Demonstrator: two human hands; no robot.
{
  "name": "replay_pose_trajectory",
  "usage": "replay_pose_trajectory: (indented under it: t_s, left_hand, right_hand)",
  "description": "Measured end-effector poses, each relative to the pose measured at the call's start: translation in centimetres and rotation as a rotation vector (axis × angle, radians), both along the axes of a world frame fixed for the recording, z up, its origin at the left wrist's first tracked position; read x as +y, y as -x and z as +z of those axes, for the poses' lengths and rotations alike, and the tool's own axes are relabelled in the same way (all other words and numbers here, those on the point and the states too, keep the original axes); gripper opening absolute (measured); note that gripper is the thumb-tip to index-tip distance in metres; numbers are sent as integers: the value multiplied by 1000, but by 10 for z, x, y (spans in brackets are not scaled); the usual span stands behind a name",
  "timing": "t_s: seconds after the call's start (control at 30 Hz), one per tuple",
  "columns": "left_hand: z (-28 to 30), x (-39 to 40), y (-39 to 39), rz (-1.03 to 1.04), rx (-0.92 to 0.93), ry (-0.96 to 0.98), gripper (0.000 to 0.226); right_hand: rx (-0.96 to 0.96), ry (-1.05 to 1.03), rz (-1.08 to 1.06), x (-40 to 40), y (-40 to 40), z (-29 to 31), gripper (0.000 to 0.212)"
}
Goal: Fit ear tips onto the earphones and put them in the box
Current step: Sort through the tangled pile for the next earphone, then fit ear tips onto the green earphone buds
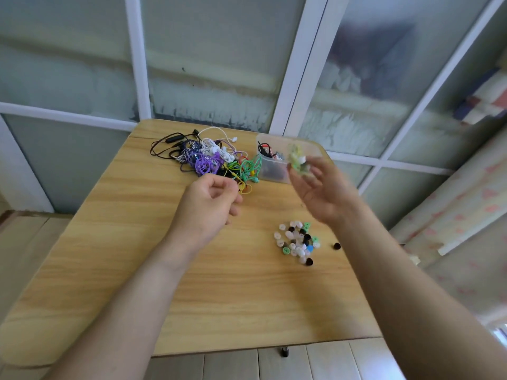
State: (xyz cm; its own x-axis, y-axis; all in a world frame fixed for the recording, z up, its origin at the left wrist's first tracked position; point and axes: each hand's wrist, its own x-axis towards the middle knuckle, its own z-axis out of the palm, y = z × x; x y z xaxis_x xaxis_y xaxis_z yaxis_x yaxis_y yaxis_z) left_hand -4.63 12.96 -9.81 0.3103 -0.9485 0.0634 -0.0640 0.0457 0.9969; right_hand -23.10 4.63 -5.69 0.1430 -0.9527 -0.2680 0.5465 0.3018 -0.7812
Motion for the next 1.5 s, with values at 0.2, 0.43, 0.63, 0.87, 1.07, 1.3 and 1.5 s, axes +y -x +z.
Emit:
replay_pose_trajectory:
  t_s: [0.2, 0.43, 0.63, 0.87, 1.07, 1.3, 1.5]
  left_hand:
    - [-7, -6, -8, 70, -449, 27, 4]
    - [-11, -15, -4, 31, -577, 48, 12]
    - [-12, -18, -6, 6, -627, 23, 14]
    - [-12, -13, -11, 19, -666, -75, 12]
    - [-12, -7, -17, -8, -678, -77, 11]
    - [-9, -11, -23, 120, -573, 16, 8]
    - [-1, -7, -12, 128, -377, 126, 49]
  right_hand:
    - [978, 373, -293, -81, -9, 30, 10]
    - [1878, 509, 89, -117, -40, 4, 19]
    - [2020, 848, -61, -81, -59, 10, 32]
    - [1801, 1058, 462, -44, -83, -15, 21]
    - [1620, 917, 191, -55, -78, -26, 19]
    - [1135, 780, -3, -41, -71, 30, 28]
    - [833, 768, 53, -10, -62, 66, 25]
